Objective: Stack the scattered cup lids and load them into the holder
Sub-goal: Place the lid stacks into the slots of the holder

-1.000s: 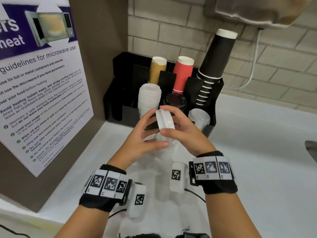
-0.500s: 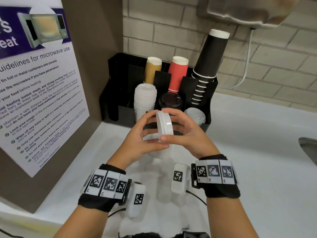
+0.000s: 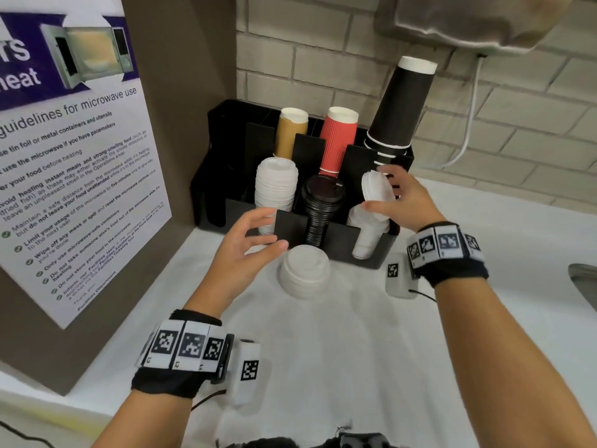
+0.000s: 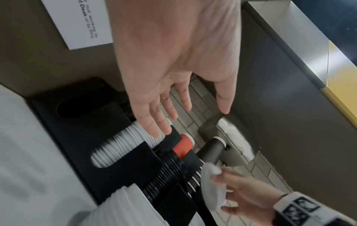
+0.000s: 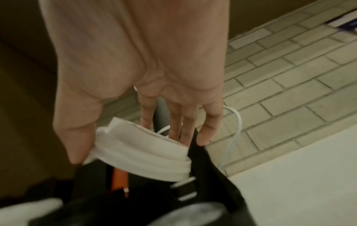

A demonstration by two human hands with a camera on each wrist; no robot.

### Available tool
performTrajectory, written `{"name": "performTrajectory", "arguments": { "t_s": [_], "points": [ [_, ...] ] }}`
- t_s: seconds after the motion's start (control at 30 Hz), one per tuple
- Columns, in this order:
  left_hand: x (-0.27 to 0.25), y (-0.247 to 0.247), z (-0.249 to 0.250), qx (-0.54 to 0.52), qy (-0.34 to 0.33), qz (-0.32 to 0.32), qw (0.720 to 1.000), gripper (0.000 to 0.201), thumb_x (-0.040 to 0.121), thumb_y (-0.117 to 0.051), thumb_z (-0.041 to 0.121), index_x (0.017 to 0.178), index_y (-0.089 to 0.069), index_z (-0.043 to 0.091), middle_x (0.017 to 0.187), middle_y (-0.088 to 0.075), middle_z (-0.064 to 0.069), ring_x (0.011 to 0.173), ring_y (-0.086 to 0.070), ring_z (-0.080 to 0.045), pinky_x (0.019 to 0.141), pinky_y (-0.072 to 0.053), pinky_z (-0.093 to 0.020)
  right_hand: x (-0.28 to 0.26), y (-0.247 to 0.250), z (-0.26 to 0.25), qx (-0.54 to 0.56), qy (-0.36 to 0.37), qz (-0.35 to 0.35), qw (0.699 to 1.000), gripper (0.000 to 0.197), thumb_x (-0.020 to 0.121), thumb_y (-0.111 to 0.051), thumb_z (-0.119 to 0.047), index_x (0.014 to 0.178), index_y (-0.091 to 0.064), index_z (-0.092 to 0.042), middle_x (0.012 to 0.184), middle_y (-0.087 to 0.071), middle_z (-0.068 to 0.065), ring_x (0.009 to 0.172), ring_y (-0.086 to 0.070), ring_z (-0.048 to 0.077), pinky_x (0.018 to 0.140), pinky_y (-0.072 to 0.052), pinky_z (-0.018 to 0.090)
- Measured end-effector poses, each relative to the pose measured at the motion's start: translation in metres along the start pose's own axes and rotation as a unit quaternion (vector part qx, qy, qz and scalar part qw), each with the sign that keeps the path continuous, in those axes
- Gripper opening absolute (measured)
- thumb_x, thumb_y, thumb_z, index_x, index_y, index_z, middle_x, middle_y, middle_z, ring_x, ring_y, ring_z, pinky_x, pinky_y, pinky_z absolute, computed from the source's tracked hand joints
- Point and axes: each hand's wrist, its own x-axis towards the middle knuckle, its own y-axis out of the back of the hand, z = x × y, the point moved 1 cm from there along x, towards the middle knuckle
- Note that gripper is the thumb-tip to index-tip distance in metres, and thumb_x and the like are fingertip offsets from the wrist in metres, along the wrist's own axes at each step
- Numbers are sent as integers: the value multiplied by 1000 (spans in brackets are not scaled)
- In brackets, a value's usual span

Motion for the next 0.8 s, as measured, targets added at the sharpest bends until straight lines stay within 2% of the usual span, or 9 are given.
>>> {"name": "performTrajectory", "arguments": {
  "t_s": [0.1,0.2,0.33,0.47,0.6,0.67,0.8],
  "points": [
    [-1,3,0,4,-6,1,1000,42,86,-70,16,120,-57,34,128,-57,9,108,-63,-11,86,-49,-18,18,-9,12,-88,-35,-64,993,76,74,-79,-31,140,-41,-25,135,-45,13,123,-47,31,104,-42,43],
    [-2,5,0,4,-5,3,1000,38,85,-70,17,118,-59,33,126,-58,9,106,-64,-9,85,-50,-17,25,-17,16,-204,-43,-112,972,83,74,-77,-33,146,-34,-27,141,-37,15,127,-44,34,106,-38,49],
    [-3,6,-3,8,8,10,1000,37,86,-70,16,119,-60,29,122,-59,12,100,-64,-6,83,-49,-17,27,-22,18,-255,-43,-152,954,82,78,-73,-26,149,-30,-28,146,-29,13,130,-40,34,107,-34,54],
    [-4,7,-4,21,19,16,999,36,87,-70,15,119,-60,29,120,-59,14,98,-64,-3,83,-48,-18,19,-26,20,-291,-29,-142,946,76,75,-74,-27,143,-38,-29,134,-41,9,122,-46,31,103,-35,51],
    [-3,4,-2,31,23,17,999,36,87,-69,15,119,-60,29,121,-59,12,100,-65,-6,93,-49,-26,8,-32,19,-332,19,-84,939,65,69,-77,-28,127,-48,-26,116,-50,4,109,-50,29,90,-35,44],
    [-3,2,-1,34,23,13,999,37,87,-69,15,119,-60,30,123,-59,10,102,-65,-6,96,-49,-31,5,-34,17,-362,37,-69,929,59,70,-75,-27,122,-49,-24,113,-52,4,106,-51,28,87,-35,42],
    [-4,0,0,42,26,8,999,37,87,-69,16,120,-59,30,126,-58,7,102,-64,-5,99,-48,-33,0,-38,14,-359,46,-70,929,52,73,-72,-23,120,-49,-21,108,-52,3,102,-53,28,87,-35,41]
  ]
}}
